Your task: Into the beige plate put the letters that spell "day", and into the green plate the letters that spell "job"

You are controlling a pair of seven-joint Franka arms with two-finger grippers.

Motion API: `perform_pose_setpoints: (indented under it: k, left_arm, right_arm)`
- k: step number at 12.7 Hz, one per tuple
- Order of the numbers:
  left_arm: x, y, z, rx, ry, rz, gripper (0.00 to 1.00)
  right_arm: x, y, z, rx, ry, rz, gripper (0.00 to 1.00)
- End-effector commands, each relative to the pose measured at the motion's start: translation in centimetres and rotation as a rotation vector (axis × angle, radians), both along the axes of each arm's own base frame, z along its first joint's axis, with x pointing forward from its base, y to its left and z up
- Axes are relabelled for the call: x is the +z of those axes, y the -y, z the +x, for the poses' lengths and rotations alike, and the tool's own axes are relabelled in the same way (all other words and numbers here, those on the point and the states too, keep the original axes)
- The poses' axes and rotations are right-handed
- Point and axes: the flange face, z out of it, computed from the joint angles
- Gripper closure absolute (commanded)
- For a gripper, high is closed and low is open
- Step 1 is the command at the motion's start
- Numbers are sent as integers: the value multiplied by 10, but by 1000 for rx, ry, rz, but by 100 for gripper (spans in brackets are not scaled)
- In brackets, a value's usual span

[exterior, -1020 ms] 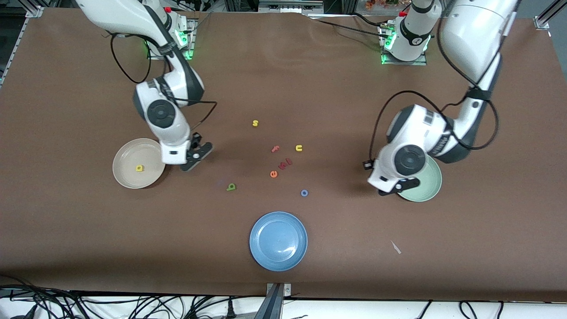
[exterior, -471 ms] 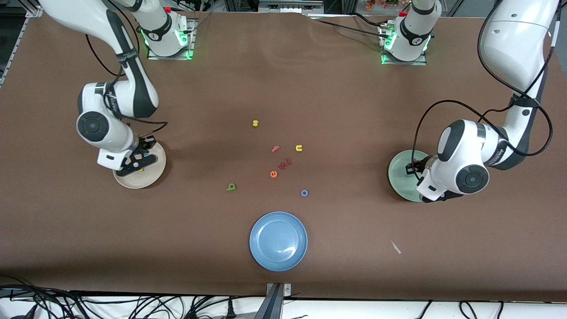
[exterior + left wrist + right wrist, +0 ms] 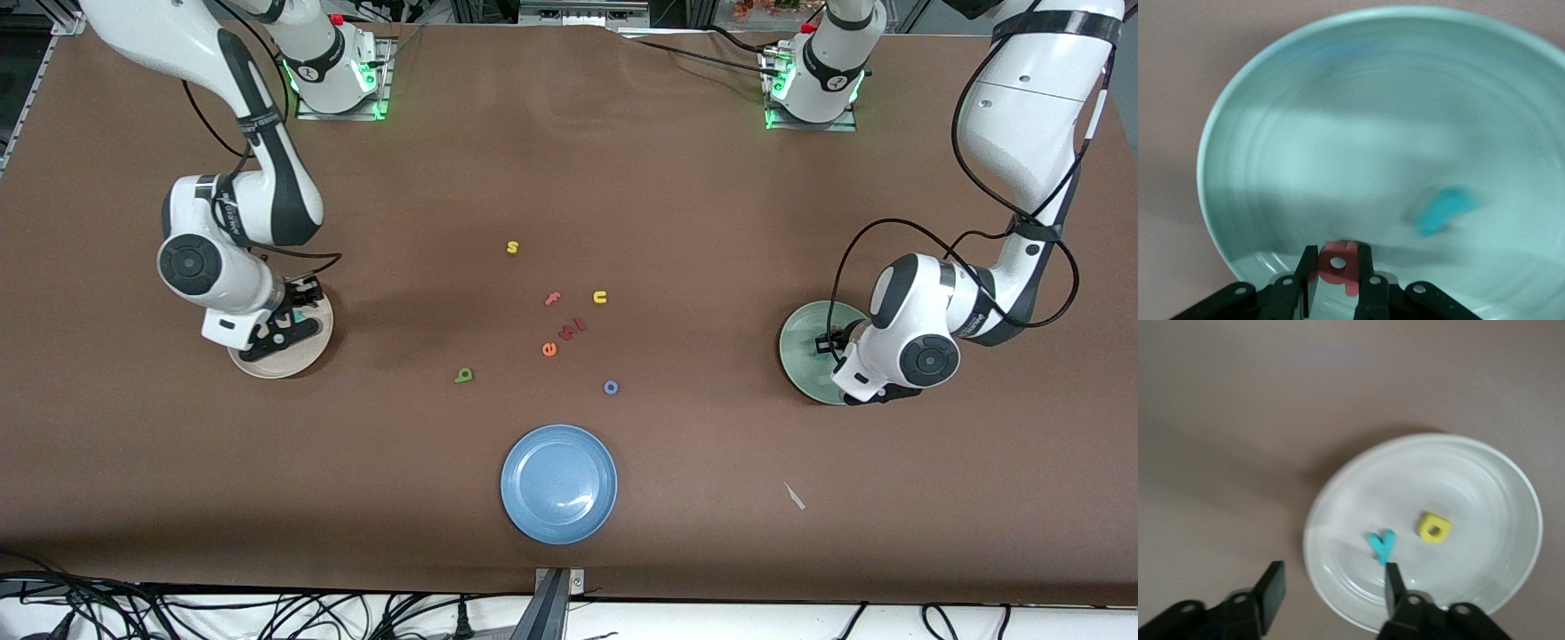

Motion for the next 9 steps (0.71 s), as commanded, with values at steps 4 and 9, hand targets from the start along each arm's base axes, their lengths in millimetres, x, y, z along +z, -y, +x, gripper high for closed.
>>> perform_pose_setpoints:
  k: [4,9]
  left_arm:
    - [31,15,0,-53,5,12,0]
    - [116,129,3,-77,111,-45,0]
  right_arm:
    - [-13,-98,34,160,-39,118,0]
    - [-24,-155,37,599,-54,224,0]
